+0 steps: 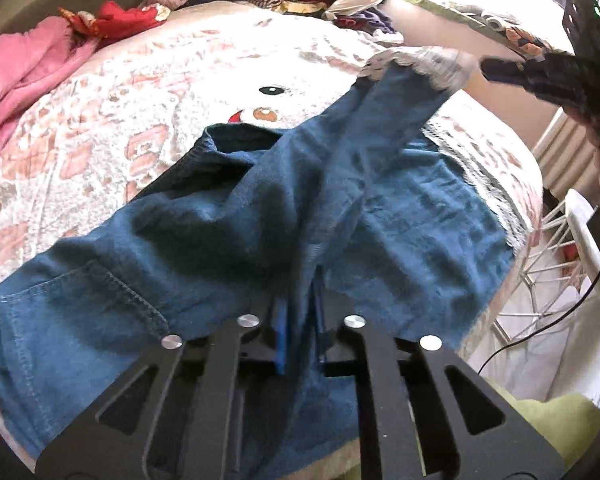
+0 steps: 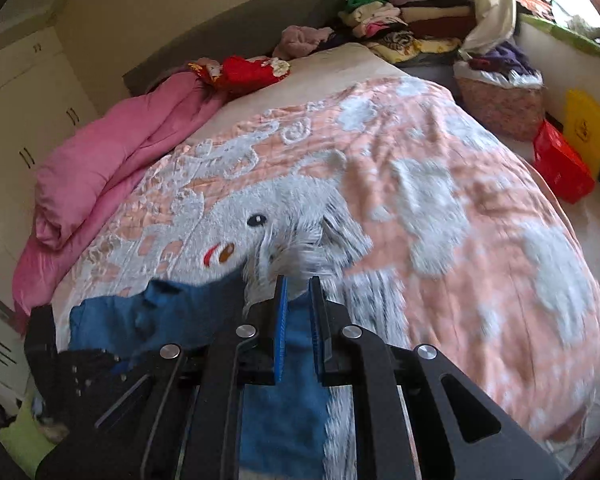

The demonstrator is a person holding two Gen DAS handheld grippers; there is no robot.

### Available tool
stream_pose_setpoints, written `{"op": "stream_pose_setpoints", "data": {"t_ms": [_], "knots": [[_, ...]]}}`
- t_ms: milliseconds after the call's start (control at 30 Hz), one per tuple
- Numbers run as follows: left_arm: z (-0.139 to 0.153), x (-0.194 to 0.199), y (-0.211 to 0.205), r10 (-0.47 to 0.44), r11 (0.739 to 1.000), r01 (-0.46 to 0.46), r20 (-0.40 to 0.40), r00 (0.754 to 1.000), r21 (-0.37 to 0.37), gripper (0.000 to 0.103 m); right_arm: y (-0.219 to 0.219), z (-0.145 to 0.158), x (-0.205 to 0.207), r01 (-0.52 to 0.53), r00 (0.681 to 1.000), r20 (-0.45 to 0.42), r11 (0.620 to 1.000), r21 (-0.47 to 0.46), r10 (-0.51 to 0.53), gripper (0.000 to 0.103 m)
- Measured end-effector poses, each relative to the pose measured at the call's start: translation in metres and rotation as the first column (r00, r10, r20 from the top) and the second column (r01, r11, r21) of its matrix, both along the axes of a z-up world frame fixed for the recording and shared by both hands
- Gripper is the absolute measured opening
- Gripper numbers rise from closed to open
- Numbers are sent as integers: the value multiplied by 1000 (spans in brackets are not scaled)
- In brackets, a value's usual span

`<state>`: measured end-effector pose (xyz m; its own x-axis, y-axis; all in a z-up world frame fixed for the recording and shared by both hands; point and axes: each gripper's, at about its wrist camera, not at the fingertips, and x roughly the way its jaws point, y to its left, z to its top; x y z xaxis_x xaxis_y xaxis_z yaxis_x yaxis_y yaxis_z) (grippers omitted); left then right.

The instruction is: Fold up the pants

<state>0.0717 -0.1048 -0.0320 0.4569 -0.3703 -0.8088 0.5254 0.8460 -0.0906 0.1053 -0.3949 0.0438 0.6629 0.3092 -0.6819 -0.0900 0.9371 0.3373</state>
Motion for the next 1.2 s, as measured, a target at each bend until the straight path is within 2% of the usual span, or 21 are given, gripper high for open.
{"op": "stream_pose_setpoints", "data": {"t_ms": [200,300,333,367,433,600,633,733,800,867,900,933,1200], "knots": [[9,-21,2,-47,999,47,31,998,12,1,-19,-14,-50,22,998,-53,999,23,-21,10],[5,-22,1,-41,999,41,22,999,24,2,-18,-24,-51,8,998,-66,998,57,-4,14],[4,-22,0,-37,999,37,20,999,30,2,-14,-25,-47,-8,999,-54,998,66,12,20],[3,-21,-1,-35,999,35,17,999,32,2,-11,-26,-42,-23,999,-42,998,66,26,34],[2,-21,-1,-32,999,31,13,999,33,2,-4,-30,-21,-41,999,-27,998,37,42,49],[-4,-16,-4,-19,999,19,2,1000,48,3,-1,-50,37,-78,996,-49,997,4,78,51],[-5,-15,-4,-18,999,18,-2,1000,45,6,-1,-56,50,-93,994,-65,996,6,93,58],[-10,-10,-6,-11,999,12,-16,1000,35,12,-2,-71,75,-96,990,-107,995,-1,95,61],[-15,-6,-7,-9,999,10,-29,1000,39,12,-1,-78,84,-109,988,-114,994,-9,107,59],[-17,-5,-8,-7,999,9,-36,999,42,8,1,-79,85,-159,981,-107,987,25,160,17],[-17,-5,-9,-9,999,11,-34,999,41,1,3,-76,82,-170,981,-94,985,27,172,15],[-16,-6,-8,-13,999,14,-31,999,39,1,4,-72,78,-182,980,-83,983,29,183,7],[5,-22,0,-30,999,29,15,999,19,1,7,-26,3,-216,976,1,976,13,216,6]]}}
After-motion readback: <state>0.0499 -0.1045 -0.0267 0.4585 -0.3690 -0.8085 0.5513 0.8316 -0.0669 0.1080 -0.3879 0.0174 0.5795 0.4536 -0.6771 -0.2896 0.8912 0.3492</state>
